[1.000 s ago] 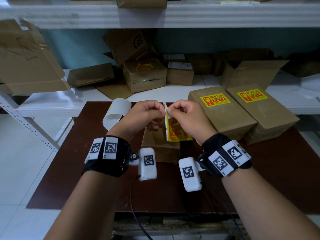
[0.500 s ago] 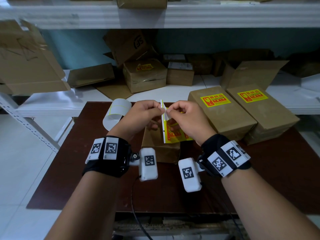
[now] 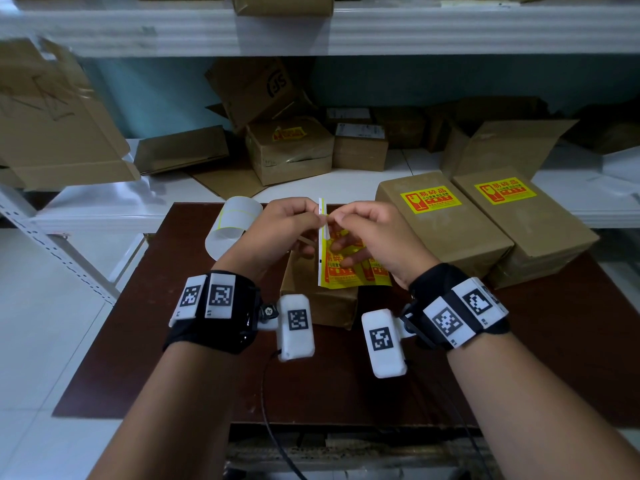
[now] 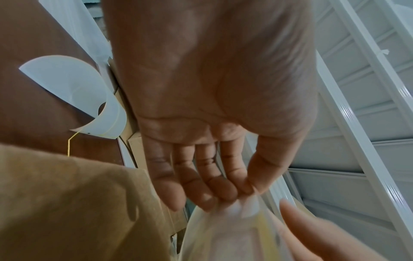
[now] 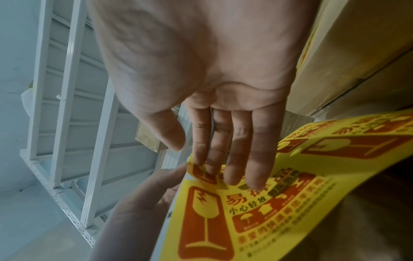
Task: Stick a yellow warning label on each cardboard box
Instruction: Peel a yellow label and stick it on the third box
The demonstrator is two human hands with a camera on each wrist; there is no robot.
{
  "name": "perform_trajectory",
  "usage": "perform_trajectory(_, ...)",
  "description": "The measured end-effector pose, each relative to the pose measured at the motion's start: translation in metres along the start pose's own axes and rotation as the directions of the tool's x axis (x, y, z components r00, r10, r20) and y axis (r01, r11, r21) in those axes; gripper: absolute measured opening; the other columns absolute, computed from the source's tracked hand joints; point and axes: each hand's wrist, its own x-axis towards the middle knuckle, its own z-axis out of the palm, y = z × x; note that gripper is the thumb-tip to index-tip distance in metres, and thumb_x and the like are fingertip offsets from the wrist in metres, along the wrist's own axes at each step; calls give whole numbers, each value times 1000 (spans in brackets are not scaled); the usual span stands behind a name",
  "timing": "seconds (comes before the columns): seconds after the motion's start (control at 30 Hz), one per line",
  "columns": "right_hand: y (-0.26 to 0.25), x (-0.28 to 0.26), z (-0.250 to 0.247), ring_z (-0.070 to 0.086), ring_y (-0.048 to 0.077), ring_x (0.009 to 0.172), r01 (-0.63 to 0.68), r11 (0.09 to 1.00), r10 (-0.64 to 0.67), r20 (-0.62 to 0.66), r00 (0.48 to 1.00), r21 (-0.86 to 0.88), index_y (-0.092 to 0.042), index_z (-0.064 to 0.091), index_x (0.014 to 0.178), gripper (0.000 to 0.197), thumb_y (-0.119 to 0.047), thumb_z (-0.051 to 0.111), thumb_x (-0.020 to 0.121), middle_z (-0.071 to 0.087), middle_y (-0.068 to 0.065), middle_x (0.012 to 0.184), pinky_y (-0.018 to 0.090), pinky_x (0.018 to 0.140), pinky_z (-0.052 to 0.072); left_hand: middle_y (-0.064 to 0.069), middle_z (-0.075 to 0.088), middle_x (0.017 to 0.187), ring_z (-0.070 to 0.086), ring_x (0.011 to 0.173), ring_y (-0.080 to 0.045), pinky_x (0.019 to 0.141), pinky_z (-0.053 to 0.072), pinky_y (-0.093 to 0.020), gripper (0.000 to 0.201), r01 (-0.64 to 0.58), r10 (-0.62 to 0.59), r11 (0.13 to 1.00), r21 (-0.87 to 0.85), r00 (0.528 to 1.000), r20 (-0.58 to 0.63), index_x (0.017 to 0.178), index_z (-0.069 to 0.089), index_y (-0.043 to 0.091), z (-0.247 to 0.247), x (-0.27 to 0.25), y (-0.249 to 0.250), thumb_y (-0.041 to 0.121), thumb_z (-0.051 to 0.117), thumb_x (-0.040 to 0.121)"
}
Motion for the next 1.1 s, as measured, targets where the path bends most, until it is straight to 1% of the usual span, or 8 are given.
perform_trajectory(0.1, 0, 1, 1, 70, 18, 77, 10, 1000, -10, -48, 999, -18, -12, 74, 98, 16, -24, 62, 99, 72, 8, 91, 35, 60, 61, -8, 66, 80, 63, 76, -20, 68, 51, -36, 9, -19, 19, 1000, 5, 999, 30, 76, 69, 17, 1, 0, -1, 21, 66, 84)
perform_trajectory(0.2, 3, 1, 2, 70, 15, 77, 28, 998, -32, -74, 997, -50, -12, 75, 96, 14, -23, 66, 96, 72, 7, 88, 39, 63, 62, -10, 66, 80, 63, 70, -17, 61, 49, -30, 9, -35, 35, 999, 16, 998, 54, 80, 68, 12, 3, 0, -1, 18, 65, 86)
perform_trajectory(0.33, 3, 2, 1, 72, 19, 80, 18, 998, -23, -79, 997, -59, -15, 74, 92, 13, -20, 64, 98, 72, 4, 85, 37, 63, 63, -14, 64, 83, 61, 77, -25, 62, 49, -32, 10, -27, 27, 1000, 5, 999, 45, 77, 68, 13, 1, 1, -2, 22, 67, 81)
perform_trajectory(0.5, 3, 3, 1, 74, 25, 84, 7, 997, -14, -98, 995, -76, -17, 72, 87, 15, -17, 62, 98, 73, 6, 85, 34, 62, 62, -4, 70, 77, 65, 74, -17, 65, 51, -32, 13, -23, 22, 1000, 21, 998, 65, 76, 66, 14, 1, 2, -4, 14, 64, 89)
perform_trajectory(0.67, 4, 6, 1, 74, 28, 82, 16, 994, -30, -131, 991, -111, -19, 72, 79, 20, -16, 61, 96, 71, 0, 75, 45, 71, 63, -7, 70, 81, 66, 77, -19, 65, 51, -32, 12, -11, 9, 1000, 27, 998, 67, 73, 69, 19, 0, 2, -4, 23, 65, 84)
perform_trajectory(0.8, 3, 6, 2, 73, 29, 85, 1, 990, -23, -157, 987, -141, -16, 72, 81, 20, -17, 59, 96, 72, 4, 77, 51, 75, 62, -12, 67, 82, 65, 74, -21, 62, 51, -30, 11, -8, 8, 1000, 16, 999, 39, 74, 66, 16, 0, 2, -3, 24, 65, 80)
perform_trajectory(0.9, 2, 5, 0, 73, 29, 86, -4, 990, -20, -164, 986, -140, -17, 70, 81, 21, -17, 57, 97, 72, 5, 79, 50, 76, 62, -11, 67, 81, 64, 79, -25, 68, 52, -35, 11, 1, -1, 1000, 7, 1000, 29, 72, 67, 18, -2, 1, -2, 23, 64, 81)
perform_trajectory(1.1, 1, 4, -1, 73, 22, 79, -20, 992, -3, -180, 984, -123, -19, 69, 82, 21, -16, 56, 99, 75, 10, 88, 33, 64, 60, -13, 67, 82, 63, 82, -29, 77, 51, -42, 22, 5, -5, 1000, -2, 1000, 3, 73, 67, 18, -4, 0, -2, 14, 60, 94)
